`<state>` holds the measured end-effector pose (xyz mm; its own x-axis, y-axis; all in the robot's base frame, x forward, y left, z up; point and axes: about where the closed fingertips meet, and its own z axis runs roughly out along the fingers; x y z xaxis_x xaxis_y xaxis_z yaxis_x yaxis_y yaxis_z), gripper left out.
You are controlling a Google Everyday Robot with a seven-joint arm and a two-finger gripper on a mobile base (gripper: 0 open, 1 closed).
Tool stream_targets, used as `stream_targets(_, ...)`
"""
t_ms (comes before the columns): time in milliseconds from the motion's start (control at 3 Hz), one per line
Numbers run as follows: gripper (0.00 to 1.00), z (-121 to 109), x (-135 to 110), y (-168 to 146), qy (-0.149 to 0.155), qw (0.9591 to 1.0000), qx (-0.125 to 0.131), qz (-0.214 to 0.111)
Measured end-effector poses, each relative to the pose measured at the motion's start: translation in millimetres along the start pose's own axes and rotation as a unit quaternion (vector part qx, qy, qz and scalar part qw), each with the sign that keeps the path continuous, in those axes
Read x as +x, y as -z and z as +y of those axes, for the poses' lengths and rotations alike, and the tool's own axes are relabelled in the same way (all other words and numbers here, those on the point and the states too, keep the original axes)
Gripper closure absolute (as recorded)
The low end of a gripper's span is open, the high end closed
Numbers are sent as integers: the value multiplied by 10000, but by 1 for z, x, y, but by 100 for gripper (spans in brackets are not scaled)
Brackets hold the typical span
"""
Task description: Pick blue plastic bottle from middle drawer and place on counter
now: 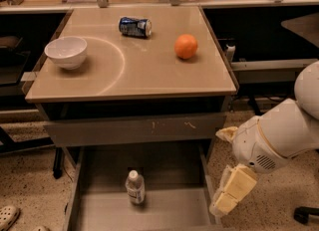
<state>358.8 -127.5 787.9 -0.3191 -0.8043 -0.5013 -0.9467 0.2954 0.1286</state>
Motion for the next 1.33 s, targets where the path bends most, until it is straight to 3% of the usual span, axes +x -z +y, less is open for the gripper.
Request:
stream_targets(333,0,0,2,-23,-51,9997,-39,-242)
stream_targets(667,0,-3,2,-67,-153,9975,-14,-696)
stream_targets(1000,0,-22,11,-111,-453,9937,167,-1012)
stream_targets(1333,0,-42,21,-146,-743,9908,235,-1106)
